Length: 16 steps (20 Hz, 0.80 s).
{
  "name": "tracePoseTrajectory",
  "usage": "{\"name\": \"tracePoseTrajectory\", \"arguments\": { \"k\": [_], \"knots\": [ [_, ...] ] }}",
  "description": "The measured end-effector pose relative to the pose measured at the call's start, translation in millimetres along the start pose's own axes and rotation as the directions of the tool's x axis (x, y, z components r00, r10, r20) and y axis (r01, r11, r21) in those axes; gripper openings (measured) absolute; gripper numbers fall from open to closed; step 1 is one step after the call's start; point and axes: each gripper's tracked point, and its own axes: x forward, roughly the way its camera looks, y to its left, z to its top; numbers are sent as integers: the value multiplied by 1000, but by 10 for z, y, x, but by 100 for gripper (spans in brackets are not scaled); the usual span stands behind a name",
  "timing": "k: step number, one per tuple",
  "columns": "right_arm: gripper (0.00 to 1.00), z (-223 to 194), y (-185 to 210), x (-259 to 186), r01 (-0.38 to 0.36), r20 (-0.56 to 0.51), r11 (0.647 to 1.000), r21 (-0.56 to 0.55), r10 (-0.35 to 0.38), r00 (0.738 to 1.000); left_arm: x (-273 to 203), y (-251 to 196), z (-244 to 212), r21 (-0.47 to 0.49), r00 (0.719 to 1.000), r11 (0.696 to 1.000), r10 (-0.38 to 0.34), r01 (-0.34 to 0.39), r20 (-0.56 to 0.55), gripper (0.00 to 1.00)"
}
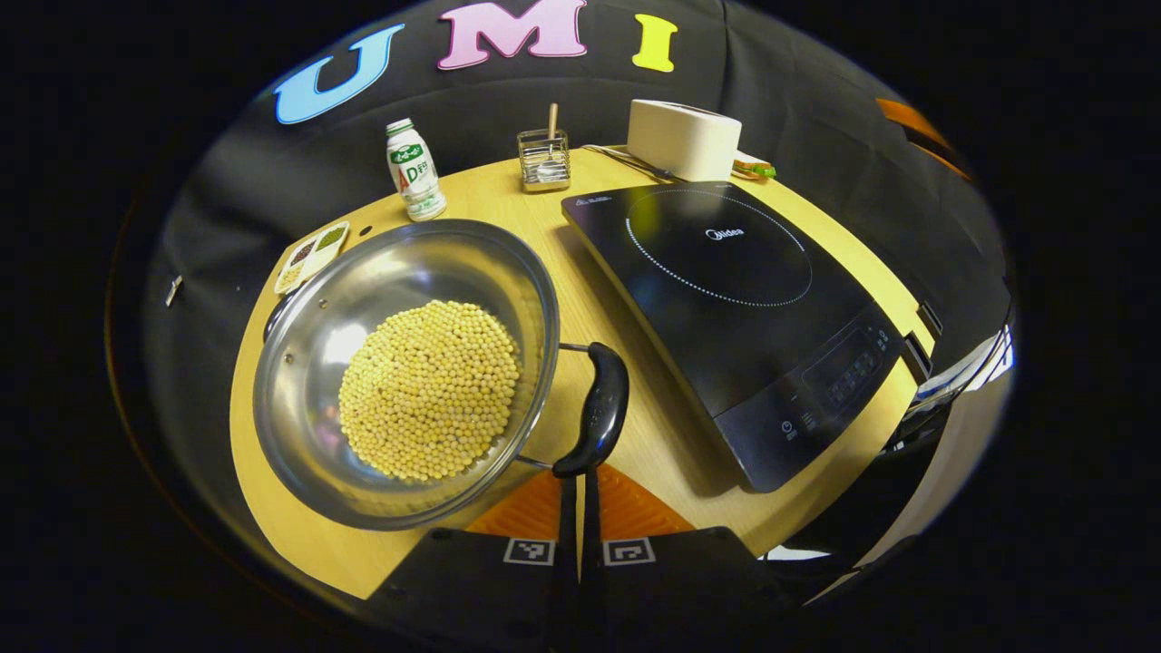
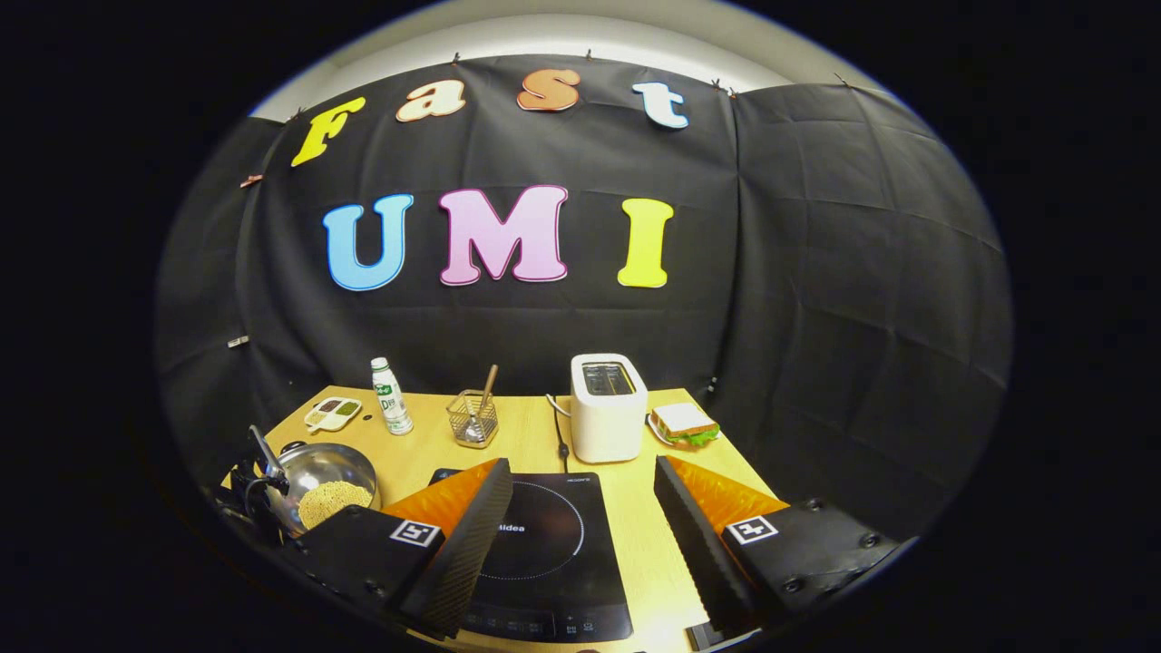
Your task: First push the handle of the pot to place it horizontally, then grasp the pot with both hands and set it on the induction cooktop.
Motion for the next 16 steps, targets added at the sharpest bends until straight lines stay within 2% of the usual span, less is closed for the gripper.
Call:
{"name": "tracePoseTrajectory", "arguments": {
  "k": [3, 9, 16],
  "knots": [
    [98, 17, -98, 27, 20, 5, 1000, 6, -20, 1000, 66, -35, 111, -26, 1000, 1000, -16, 16, 8, 3],
    [98, 49, -239, 72, 47, 13, 999, 14, -47, 999, 218, -60, 368, -55, 999, 998, -29, 30, 26, 5],
    [98, 111, -340, 109, 58, 36, 998, 25, -59, 998, 384, -44, 643, -31, 999, 999, -22, 24, 40, 5]
  ]
}}
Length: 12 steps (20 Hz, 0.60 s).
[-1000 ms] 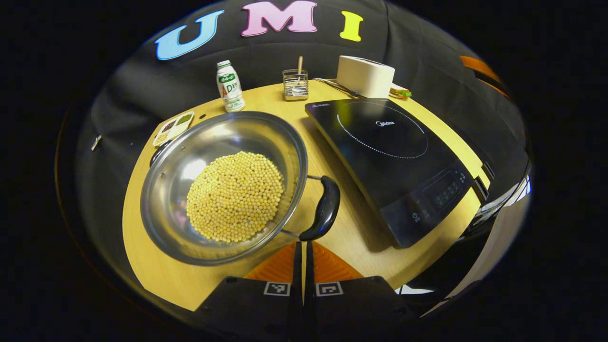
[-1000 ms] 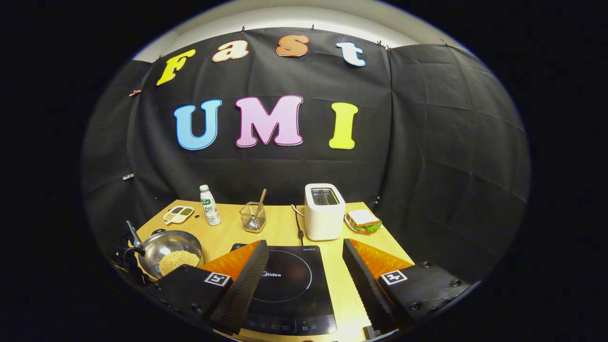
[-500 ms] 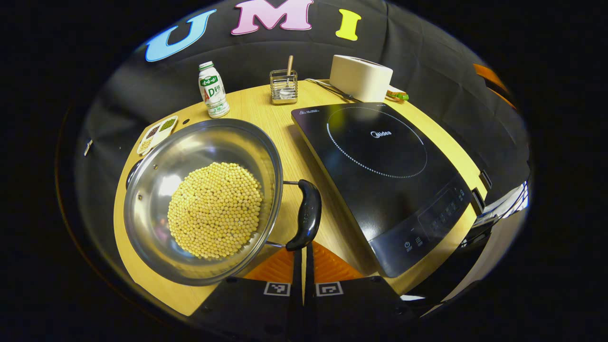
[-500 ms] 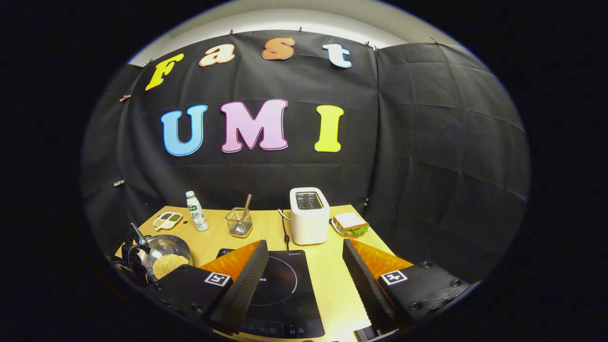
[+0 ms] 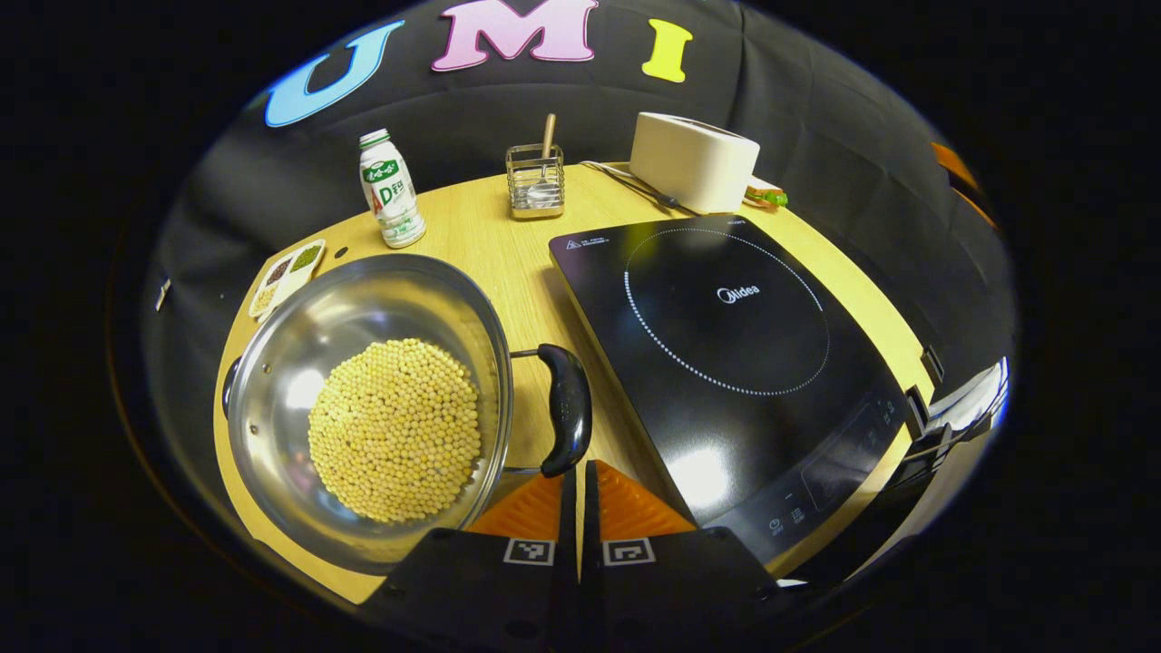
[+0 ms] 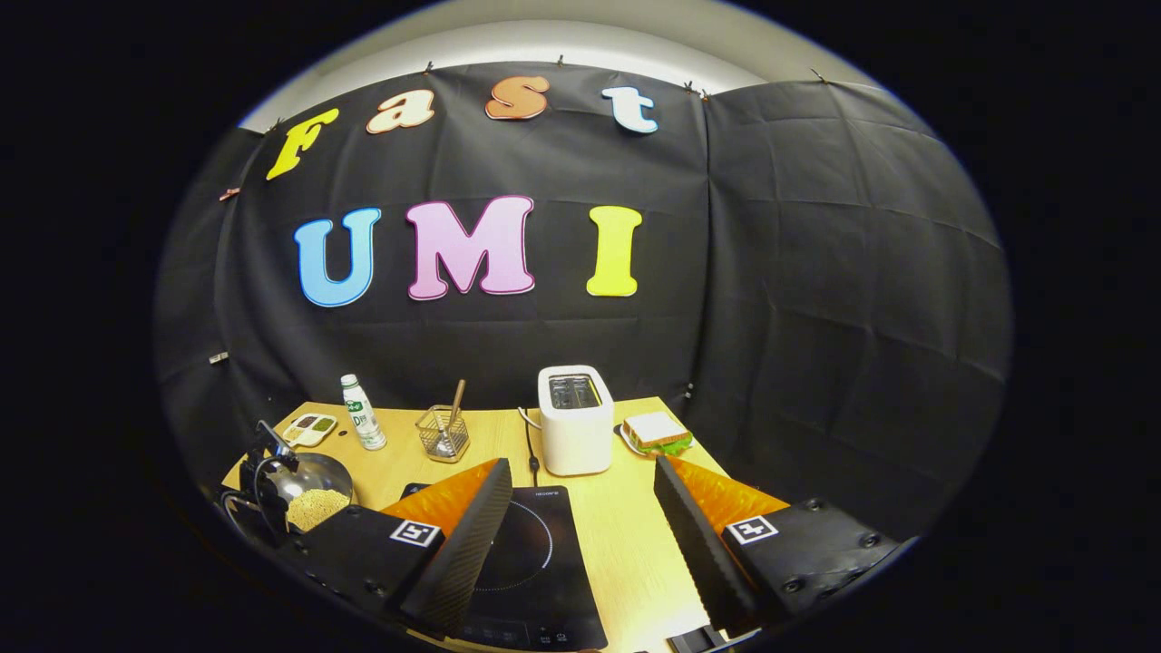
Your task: First push the handle of the pot to place it horizontally, then grasp the pot with both hands and set it on the induction cooktop.
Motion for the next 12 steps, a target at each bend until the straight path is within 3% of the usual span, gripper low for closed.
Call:
{"name": "tracePoseTrajectory", "arguments": {
  "k": [12],
  "knots": [
    [98, 135, -94, -1, 14, 65, 1000, 1, -14, 998, 304, 44, 408, 18, 999, 1000, 21, -21, 26, 5]
  ]
}}
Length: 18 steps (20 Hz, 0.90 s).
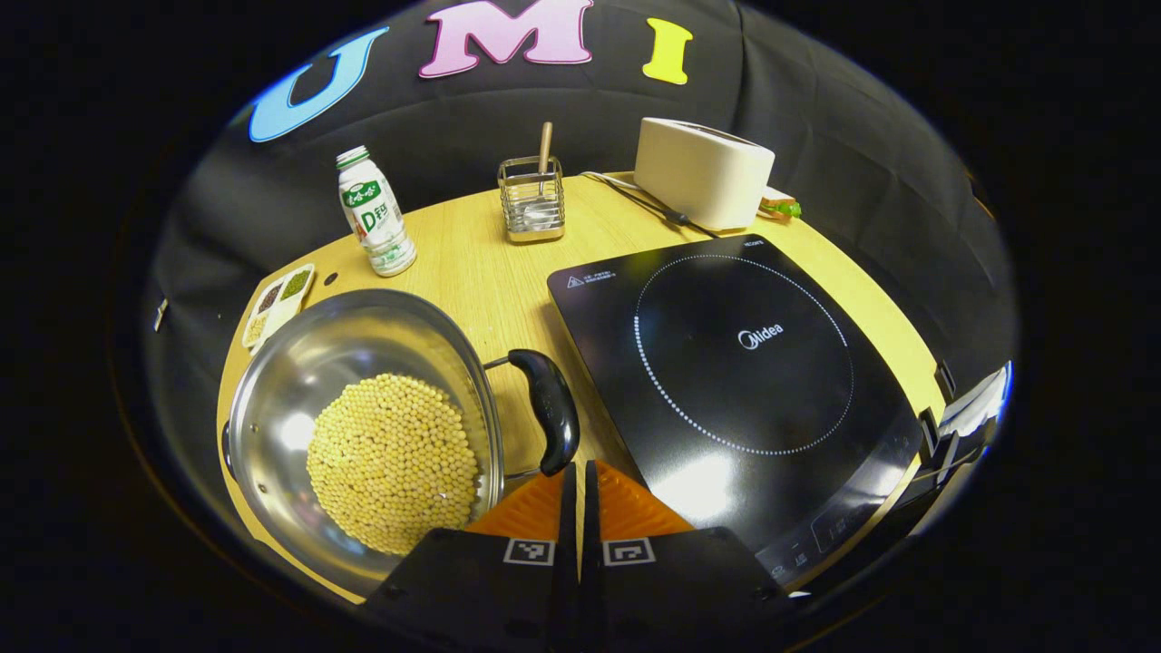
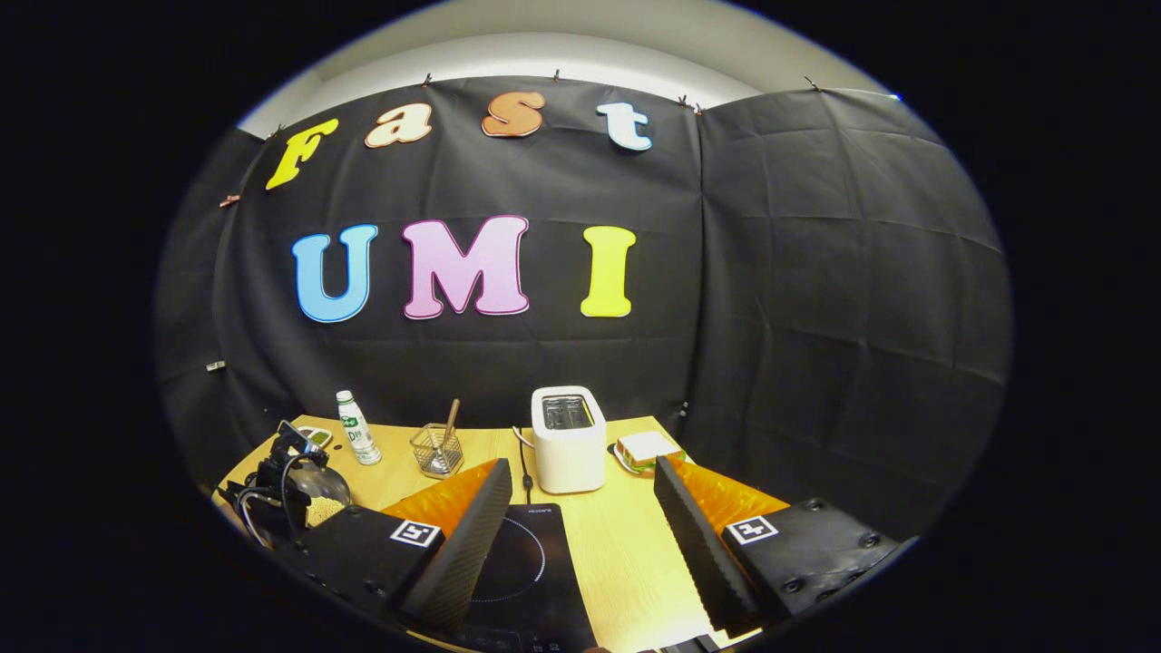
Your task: First push the handle of the pot to place it horizontally, then grasp the pot with both hands and set it on the induction cooktop.
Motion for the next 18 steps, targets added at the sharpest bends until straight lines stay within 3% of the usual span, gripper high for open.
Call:
{"name": "tracePoseTrajectory", "arguments": {
  "k": [6, 10, 15, 18],
  "knots": [
    [98, -71, 50, -58, -12, -24, 1000, -20, 12, 1000, 84, 5, 158, 4, 999, 1000, 0, 0, 51, 5],
    [98, -105, 70, -126, -16, -37, 999, -34, 14, 999, -76, -93, 284, -48, 990, 998, -22, 29, 142, 5],
    [98, -200, 152, -144, -15, -60, 999, -40, 13, 998, -584, -137, 304, -118, 959, 991, -21, 56, 284, 5],
    [98, -246, 367, -150, -46, -78, 998, -41, 43, 996, -971, 43, 323, -166, 931, 985, 15, 50, 366, 7]
  ]
}}
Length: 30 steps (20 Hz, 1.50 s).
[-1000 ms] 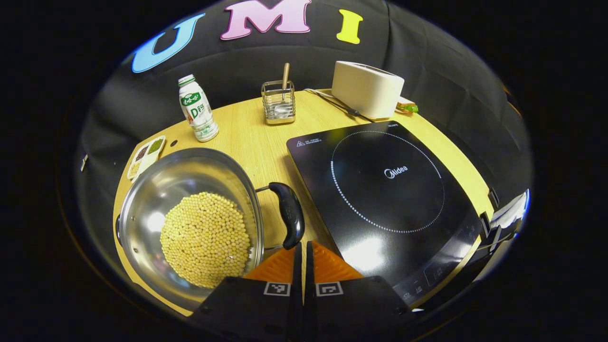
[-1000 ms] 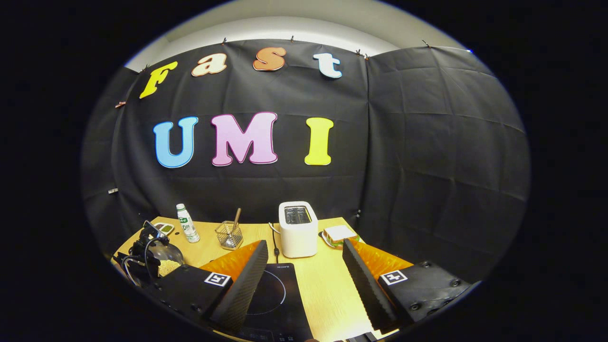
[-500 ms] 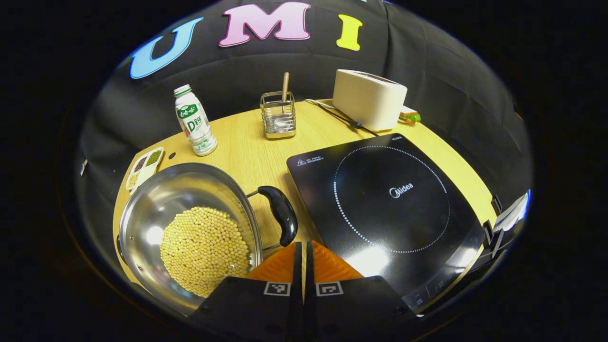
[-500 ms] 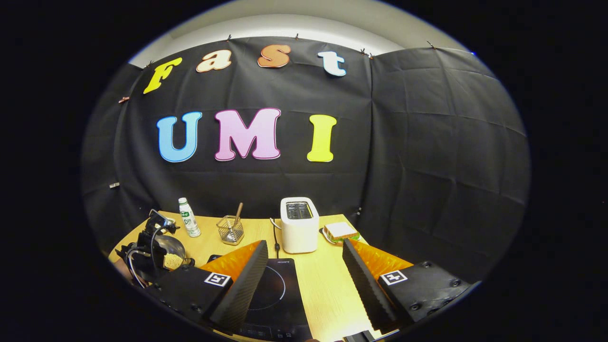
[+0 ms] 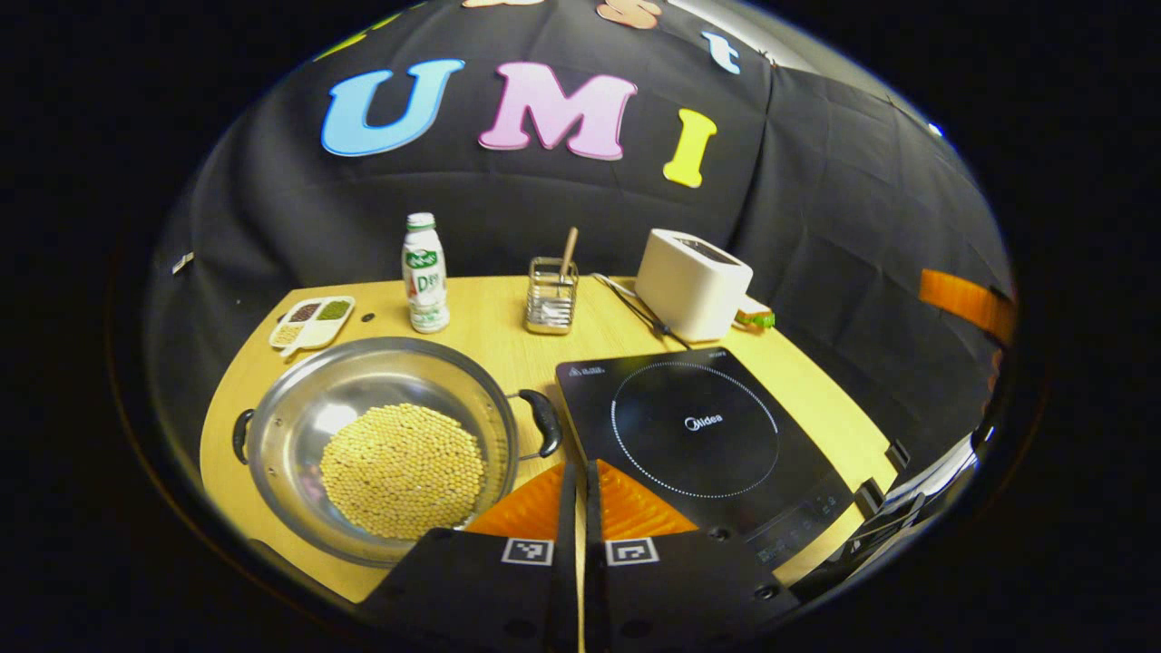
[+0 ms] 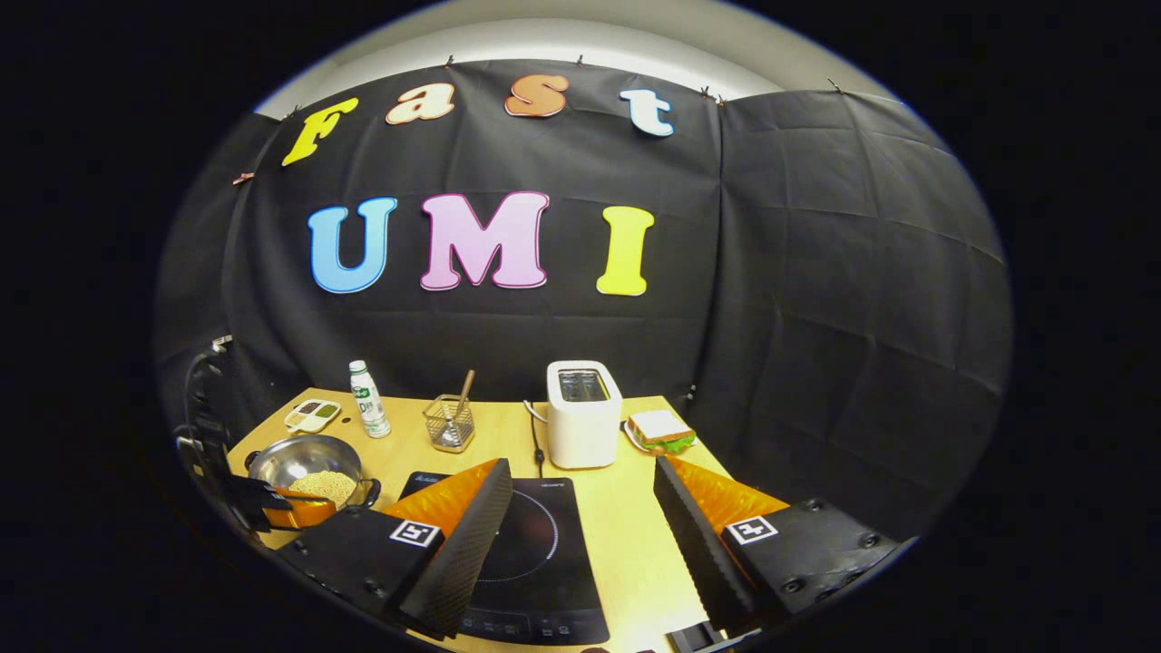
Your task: First push the handle of the pot to place it horizontally, then grasp the pot with both hands and set it on the induction cooktop.
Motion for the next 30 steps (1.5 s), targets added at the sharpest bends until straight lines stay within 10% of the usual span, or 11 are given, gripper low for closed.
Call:
{"name": "tracePoseTrajectory", "arguments": {
  "k": [5, 10, 19, 30],
  "knots": [
    [98, -63, 624, 73, -104, -35, 995, 3, 104, 994, -568, 555, 273, -45, 989, 994, 107, -102, 105, 37],
    [98, -92, 1303, 156, -228, -67, 973, -33, 225, 972, -952, 1267, 342, -63, 965, 977, 212, -205, 156, 98],
    [98, -281, 2435, 614, -364, -166, 931, 21, 362, 917, -1105, 2494, 296, -90, 927, 936, 350, -341, 131, 95],
    [100, -1299, 3184, 1307, -354, -414, 928, 113, 368, 832, -429, 3053, 63, -86, 956, 955, 288, -283, 53, 95]
  ]
}}
